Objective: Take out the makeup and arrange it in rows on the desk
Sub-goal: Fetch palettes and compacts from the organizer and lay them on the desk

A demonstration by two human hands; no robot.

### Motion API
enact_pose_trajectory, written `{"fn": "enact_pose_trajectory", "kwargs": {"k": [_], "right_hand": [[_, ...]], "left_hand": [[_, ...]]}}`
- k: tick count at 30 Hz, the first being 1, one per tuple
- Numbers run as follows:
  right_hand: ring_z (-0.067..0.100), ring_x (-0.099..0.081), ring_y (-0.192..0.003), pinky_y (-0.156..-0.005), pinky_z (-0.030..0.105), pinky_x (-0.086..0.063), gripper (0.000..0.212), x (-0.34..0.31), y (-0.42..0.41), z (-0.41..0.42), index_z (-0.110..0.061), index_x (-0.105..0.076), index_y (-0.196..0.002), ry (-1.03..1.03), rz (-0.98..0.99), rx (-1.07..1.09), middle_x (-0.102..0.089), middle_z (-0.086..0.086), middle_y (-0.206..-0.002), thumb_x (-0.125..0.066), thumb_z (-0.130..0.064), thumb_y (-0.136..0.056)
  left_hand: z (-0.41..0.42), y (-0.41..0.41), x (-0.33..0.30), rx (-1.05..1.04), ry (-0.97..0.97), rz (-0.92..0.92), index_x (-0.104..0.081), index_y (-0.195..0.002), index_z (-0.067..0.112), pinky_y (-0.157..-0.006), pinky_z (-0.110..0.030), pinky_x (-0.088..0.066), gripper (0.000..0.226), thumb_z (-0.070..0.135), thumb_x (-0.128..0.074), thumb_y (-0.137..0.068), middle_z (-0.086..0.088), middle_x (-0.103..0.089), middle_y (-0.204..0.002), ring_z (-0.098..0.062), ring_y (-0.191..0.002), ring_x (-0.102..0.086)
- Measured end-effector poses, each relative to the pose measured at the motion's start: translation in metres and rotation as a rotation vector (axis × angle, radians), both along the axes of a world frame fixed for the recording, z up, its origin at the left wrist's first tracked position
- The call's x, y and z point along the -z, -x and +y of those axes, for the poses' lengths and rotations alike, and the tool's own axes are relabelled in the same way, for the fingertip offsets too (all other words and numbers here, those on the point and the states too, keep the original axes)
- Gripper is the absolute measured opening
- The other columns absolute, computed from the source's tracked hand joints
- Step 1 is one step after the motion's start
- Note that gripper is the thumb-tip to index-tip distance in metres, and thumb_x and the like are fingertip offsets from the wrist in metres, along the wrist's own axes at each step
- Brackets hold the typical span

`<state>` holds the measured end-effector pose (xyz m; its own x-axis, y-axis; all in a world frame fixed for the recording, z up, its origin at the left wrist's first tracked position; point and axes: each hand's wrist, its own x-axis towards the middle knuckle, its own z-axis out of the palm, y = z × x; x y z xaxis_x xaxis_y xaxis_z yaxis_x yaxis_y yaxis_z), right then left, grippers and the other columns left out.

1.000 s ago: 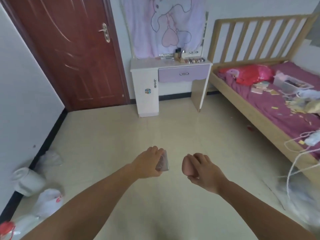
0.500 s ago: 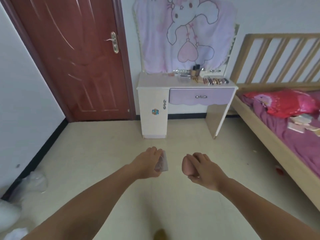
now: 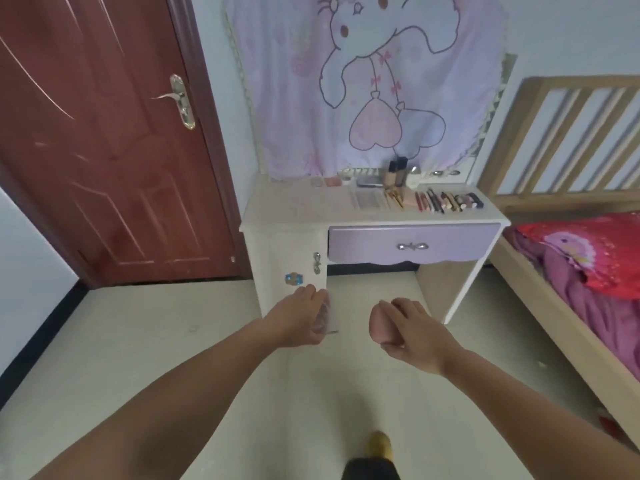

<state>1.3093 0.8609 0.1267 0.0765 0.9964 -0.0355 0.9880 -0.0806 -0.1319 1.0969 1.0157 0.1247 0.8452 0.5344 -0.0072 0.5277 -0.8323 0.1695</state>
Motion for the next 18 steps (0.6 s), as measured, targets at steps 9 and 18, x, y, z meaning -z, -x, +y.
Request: {"fn": "enact_pose_trajectory", "kwargs": {"k": [9, 18], "right_hand": [[0.024, -0.032, -0.130, -0.093, 0.035, -0.046, 0.076, -0.006, -0.139, 0.222, -0.019, -0.021, -0.147, 0.073, -0.029, -0.085, -0.031, 0.005, -0.143, -0.055, -0.047, -0.085], [0.027, -0.034, -0.128, -0.093, 0.036, -0.046, 0.077, 0.015, -0.206, 0.427, -0.018, -0.022, -0.146, 0.076, 0.029, -0.122, -0.031, 0.006, -0.141, -0.057, -0.046, -0.084]], "left_hand": [[0.193, -0.126, 0.004, -0.133, 0.078, 0.011, -0.039, -0.127, 0.013, -0.085, -0.027, -0.046, 0.058, 0.036, -0.062, -0.080, -0.006, -0.046, -0.119, -0.021, -0.104, -0.046], [0.385, -0.200, 0.028, -0.159, 0.129, 0.064, -0.037, -0.131, 0.012, -0.092, -0.031, -0.044, 0.065, 0.039, -0.066, -0.079, -0.007, -0.044, -0.124, -0.024, -0.111, -0.045]]}}
